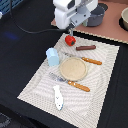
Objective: Interact with the objects in diverse but meaningful ways.
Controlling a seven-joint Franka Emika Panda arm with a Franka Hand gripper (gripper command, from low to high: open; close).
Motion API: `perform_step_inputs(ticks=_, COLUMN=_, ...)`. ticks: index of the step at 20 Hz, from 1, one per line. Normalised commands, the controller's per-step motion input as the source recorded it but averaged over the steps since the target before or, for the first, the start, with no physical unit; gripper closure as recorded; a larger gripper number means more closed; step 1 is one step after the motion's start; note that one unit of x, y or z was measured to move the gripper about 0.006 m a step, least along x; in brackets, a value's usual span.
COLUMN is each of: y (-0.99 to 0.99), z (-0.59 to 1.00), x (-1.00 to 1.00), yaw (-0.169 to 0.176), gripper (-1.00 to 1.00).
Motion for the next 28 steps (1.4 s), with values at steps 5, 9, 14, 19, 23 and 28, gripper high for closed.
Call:
perform_step_inputs(ticks=5, y=-0.14, z=0.06, x=0.27, yaw=0.126, gripper=-1.00)
perform_step_inputs(ticks=9, y=-0.09, z=0.22, x=0.32, yaw=0.185, gripper=-1.00)
perform_step_inputs(ticks=14, y=-0.10, z=0.17, x=0.38, yaw=0.171, gripper=-1.00)
perform_step_inputs(ticks=19, y=-0.08, z=0.10, x=0.73, yaw=0.047, gripper=-1.00)
perform_step_inputs(ticks=23, y=0.00, z=0.01, x=0.88, yaw=0.001, gripper=-1.00)
perform_step_inputs(ticks=28, y=0.00, z=0.01, x=0.88, yaw=0.000, gripper=-1.00)
